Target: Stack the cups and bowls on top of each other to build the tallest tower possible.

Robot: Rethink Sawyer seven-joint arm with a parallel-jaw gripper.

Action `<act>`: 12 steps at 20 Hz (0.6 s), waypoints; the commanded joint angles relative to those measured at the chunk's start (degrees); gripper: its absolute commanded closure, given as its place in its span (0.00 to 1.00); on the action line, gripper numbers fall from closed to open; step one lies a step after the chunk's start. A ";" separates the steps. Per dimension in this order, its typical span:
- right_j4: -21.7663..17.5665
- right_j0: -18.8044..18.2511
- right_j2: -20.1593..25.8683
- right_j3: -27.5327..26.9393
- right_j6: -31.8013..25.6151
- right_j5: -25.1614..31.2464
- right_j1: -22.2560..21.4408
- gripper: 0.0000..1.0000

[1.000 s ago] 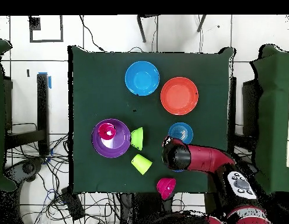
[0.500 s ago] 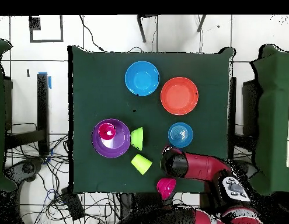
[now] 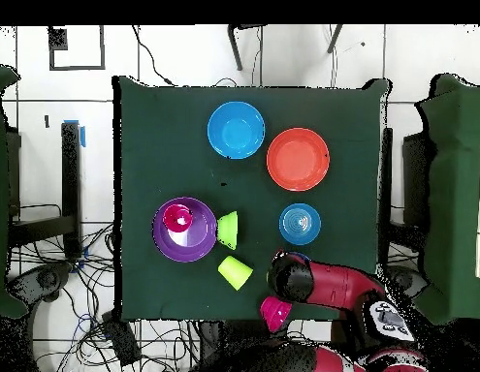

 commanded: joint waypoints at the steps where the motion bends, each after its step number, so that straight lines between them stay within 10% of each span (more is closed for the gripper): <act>1: 3.58 2.34 3.31 1.61 10.08 -4.57 5.55 0.00; 12: 5.86 3.16 2.78 2.50 11.28 -12.11 10.77 0.00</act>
